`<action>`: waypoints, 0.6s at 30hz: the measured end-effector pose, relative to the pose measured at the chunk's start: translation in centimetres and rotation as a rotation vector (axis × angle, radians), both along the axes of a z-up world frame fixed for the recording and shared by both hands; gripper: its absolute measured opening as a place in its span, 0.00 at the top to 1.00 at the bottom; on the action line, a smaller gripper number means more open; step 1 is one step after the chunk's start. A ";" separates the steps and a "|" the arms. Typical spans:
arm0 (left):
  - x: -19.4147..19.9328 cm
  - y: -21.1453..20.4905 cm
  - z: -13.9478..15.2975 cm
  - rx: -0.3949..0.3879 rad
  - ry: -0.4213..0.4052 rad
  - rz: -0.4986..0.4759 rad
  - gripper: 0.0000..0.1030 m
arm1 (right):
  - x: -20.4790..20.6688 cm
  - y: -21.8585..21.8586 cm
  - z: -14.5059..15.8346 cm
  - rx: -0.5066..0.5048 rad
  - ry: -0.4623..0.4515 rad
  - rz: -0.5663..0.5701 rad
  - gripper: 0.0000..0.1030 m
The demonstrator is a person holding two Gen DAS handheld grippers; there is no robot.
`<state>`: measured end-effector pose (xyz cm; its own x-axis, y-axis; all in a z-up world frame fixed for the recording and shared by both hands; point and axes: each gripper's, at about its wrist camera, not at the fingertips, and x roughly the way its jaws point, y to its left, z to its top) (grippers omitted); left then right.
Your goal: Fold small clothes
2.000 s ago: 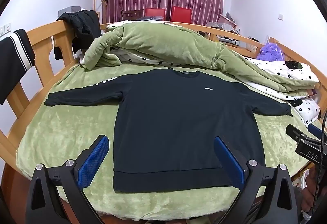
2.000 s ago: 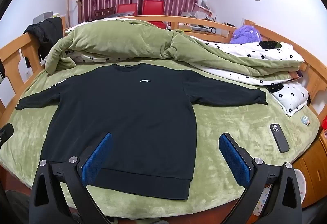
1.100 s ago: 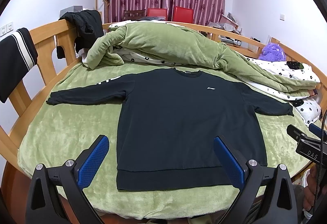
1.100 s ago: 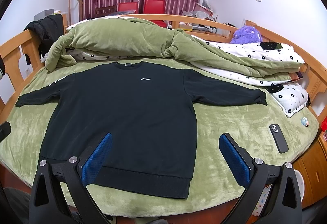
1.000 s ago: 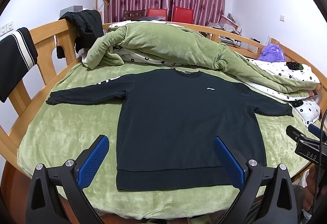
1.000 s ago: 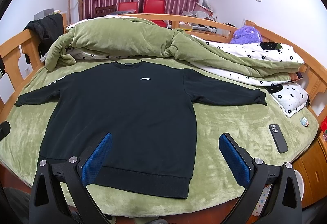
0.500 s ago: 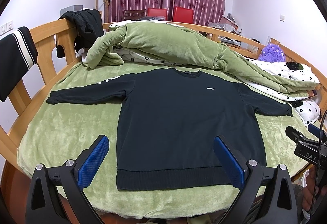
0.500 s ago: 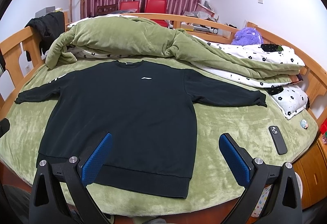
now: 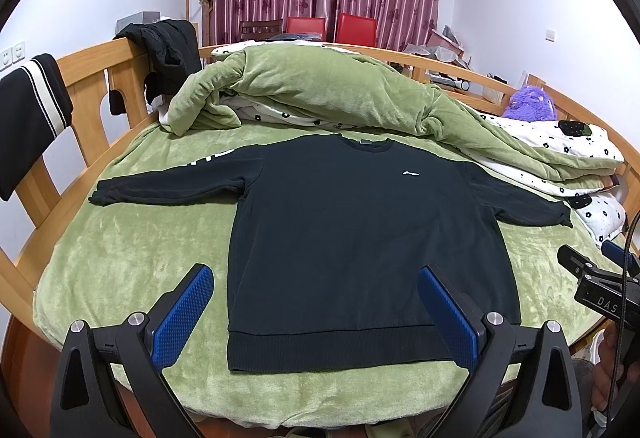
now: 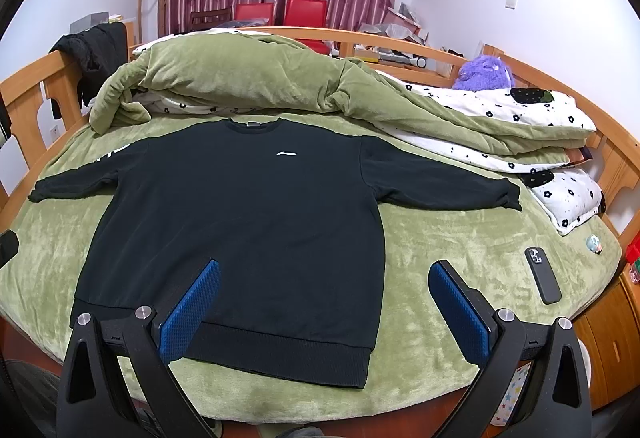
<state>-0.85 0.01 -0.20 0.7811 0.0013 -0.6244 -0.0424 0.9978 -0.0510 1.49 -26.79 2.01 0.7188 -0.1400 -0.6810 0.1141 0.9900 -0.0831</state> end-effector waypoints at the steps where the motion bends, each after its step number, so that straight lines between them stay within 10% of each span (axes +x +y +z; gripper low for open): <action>1: 0.0 0.0 0.0 0.000 0.000 0.000 0.01 | 0.0 0.0 0.0 0.000 0.000 0.000 0.01; 18: 0.0 0.1 0.0 -0.001 0.000 0.000 0.01 | 0.0 0.0 0.0 -0.004 0.001 -0.001 0.01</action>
